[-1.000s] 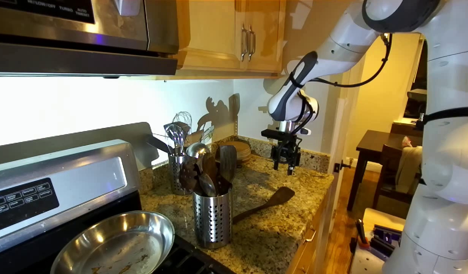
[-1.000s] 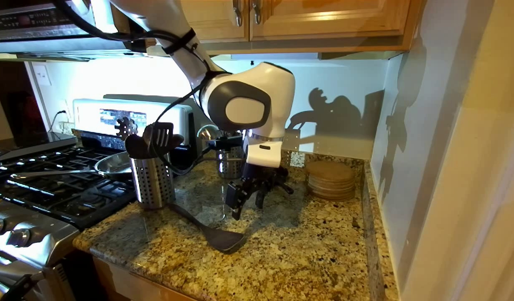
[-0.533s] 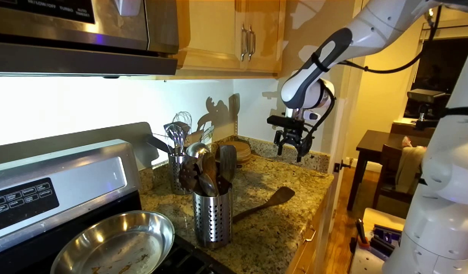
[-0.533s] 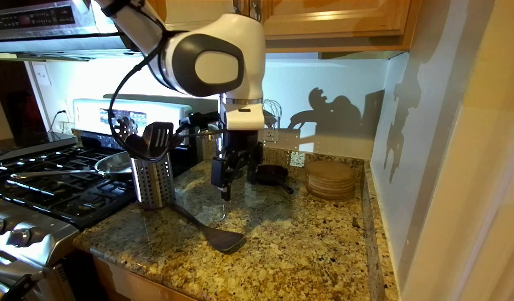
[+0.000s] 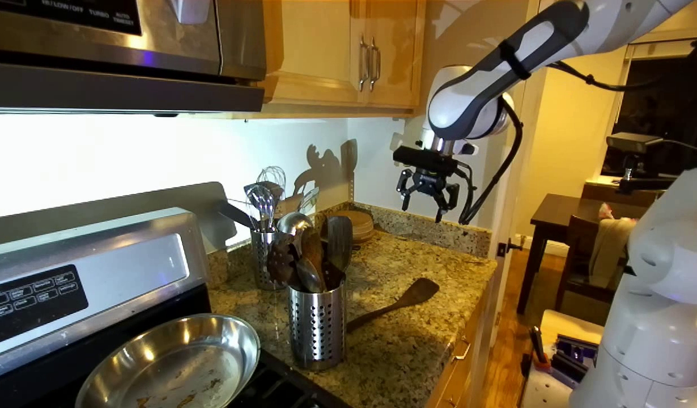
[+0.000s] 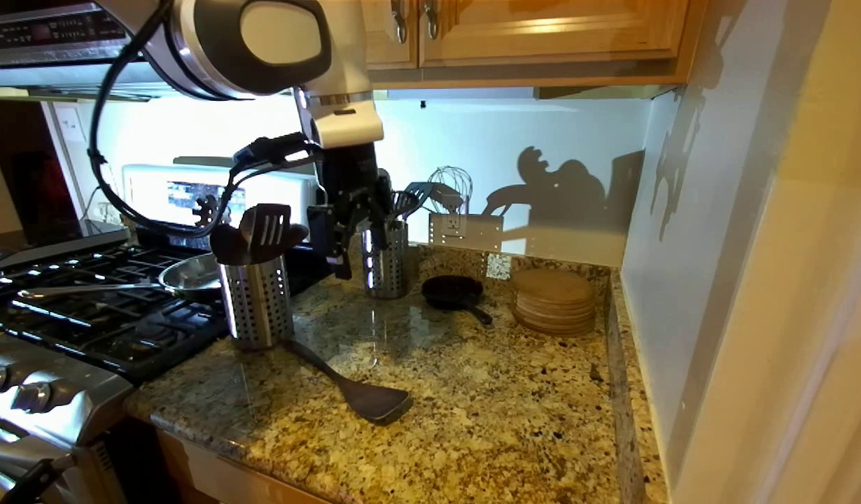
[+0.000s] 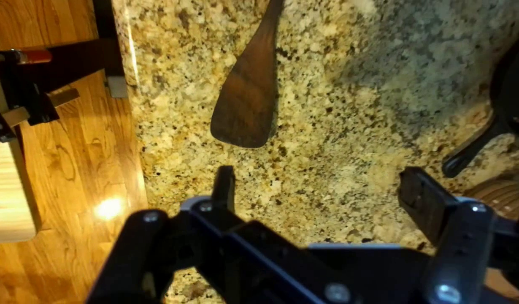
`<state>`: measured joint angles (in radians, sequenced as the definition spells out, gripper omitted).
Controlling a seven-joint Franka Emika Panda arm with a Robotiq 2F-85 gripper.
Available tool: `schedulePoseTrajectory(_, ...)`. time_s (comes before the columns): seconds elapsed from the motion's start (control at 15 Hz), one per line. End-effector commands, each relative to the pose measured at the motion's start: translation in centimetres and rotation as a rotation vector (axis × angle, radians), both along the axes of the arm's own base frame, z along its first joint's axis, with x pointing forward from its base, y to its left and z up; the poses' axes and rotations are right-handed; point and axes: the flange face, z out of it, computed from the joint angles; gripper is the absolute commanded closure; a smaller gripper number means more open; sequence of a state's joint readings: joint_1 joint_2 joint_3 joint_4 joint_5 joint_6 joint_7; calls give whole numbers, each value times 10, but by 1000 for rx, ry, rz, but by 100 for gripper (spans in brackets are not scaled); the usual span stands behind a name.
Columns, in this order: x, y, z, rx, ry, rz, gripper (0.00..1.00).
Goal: Remove the spatula and spoon from the utensil holder closer to you respectively
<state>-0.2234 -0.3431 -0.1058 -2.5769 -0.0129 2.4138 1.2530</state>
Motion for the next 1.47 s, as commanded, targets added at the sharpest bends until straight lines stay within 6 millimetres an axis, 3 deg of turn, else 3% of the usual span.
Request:
schedulePoseTrajectory(0.0,-10,29,33,-51,-45,107,0)
schedulePoseTrajectory(0.33,-11,61,71,-111,-114,226,0)
schedulePoseTrajectory(0.67,-11,92,96,-105,-146,272,0)
schedulePoseTrajectory(1.2,-7,93,95,-136,-153,272,0)
schedulePoseTrajectory(1.4,1,125,106,-140,-190,309,0)
